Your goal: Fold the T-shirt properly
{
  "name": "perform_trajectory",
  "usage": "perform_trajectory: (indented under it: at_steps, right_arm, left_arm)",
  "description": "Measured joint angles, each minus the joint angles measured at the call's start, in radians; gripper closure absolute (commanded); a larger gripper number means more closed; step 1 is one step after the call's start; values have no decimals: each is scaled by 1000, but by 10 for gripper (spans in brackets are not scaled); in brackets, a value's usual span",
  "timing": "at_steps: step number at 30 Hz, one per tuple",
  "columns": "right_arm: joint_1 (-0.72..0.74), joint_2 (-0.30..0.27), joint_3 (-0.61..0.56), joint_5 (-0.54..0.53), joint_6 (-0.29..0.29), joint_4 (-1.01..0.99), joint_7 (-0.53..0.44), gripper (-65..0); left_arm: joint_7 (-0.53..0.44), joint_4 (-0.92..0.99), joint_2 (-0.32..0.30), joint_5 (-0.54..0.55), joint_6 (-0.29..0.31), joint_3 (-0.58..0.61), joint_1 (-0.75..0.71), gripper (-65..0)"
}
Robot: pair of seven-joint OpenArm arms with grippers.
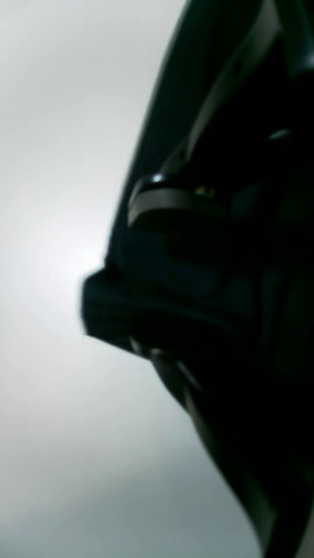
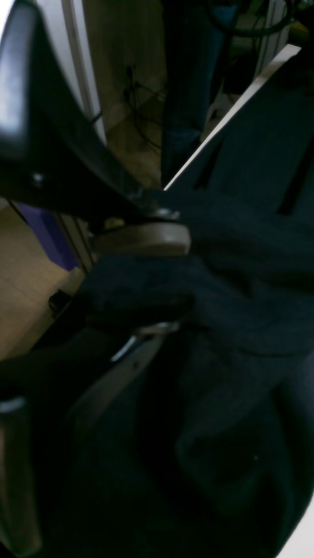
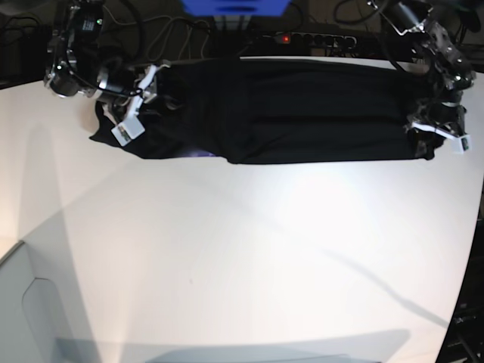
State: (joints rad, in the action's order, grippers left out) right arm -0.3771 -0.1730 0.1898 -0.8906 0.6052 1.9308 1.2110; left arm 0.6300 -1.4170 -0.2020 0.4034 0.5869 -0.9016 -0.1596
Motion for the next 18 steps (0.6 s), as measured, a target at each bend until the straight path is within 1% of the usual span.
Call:
perform_trajectory:
  at_steps: [4, 8, 13, 14, 16, 18]
  right_arm:
    - [0, 2, 0, 0, 0, 0, 0, -206]
    - [-3, 2, 0, 0, 0, 0, 1, -206]
    - [0, 2, 0, 0, 0, 0, 0, -206]
    - [0, 2, 0, 0, 0, 0, 0, -206]
    - [0, 2, 1, 1, 0, -1, 4, -206]
    - [1, 2, 2, 2, 0, -1, 3, -206]
  left_arm:
    - [-2, -69, 0, 113, 4, 0, -11, -323]
    - [-5, -142, 0, 156, -3, -1, -39, -323]
    - [-2, -215, 1, 160, -6, -7, -109, -325]
    - [2, -215, 3, 165, 2, -30, -125, -325]
    - [47, -198, 6, 211, 2, -104, -142, -325]
    - [141, -133, -8, 277, 8, -198, -146, -350]
